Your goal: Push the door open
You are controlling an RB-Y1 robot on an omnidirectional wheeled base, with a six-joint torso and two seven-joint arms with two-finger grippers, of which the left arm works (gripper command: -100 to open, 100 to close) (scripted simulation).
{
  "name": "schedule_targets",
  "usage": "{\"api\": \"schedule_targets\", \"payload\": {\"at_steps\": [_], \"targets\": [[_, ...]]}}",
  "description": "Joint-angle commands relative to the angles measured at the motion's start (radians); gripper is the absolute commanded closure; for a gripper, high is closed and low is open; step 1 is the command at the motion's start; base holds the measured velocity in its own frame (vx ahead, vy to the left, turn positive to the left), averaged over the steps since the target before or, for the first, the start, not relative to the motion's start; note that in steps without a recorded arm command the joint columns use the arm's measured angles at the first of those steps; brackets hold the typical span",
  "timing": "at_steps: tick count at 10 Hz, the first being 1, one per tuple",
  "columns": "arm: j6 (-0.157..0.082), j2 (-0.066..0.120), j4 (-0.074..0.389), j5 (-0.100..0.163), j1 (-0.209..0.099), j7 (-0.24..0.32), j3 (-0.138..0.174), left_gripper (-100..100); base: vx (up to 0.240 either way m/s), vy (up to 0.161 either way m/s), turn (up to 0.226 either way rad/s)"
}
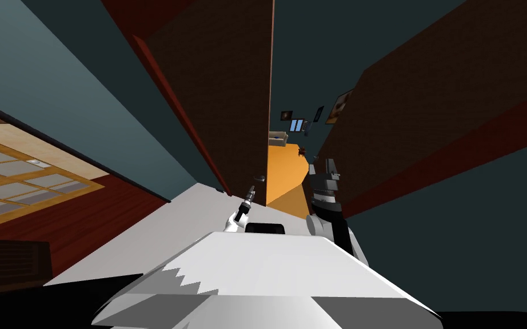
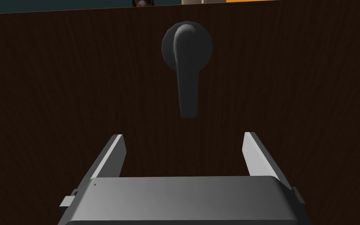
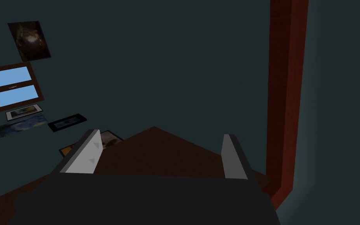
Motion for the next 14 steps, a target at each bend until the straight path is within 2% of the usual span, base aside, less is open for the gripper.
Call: {"api": "schedule_targets", "payload": {"at_steps": [1,4,7,8,9,14], "targets": [[0.002,0.01,0.003,0.002,-0.004,-0.002,0.004,-100,0.208,-0.039,-0.028],[0.002,0.01,0.008,0.005,-0.008,-0.006,0.011,-100,0.203,-0.063,-0.024],[0.002,-0.01,0.014,0.009,-0.012,-0.01,0.018,-100,0.197,-0.061,-0.028],[0.002,-0.005,0.015,0.008,-0.012,-0.009,0.016,-100,0.093,-0.026,0.0],[0.002,-0.005,0.015,0.008,-0.012,-0.009,0.016,100,-0.014,0.003,0.004],[0.002,-0.005,0.015,0.008,-0.012,-0.009,0.016,100,-0.01,0.004,-0.005]]}}
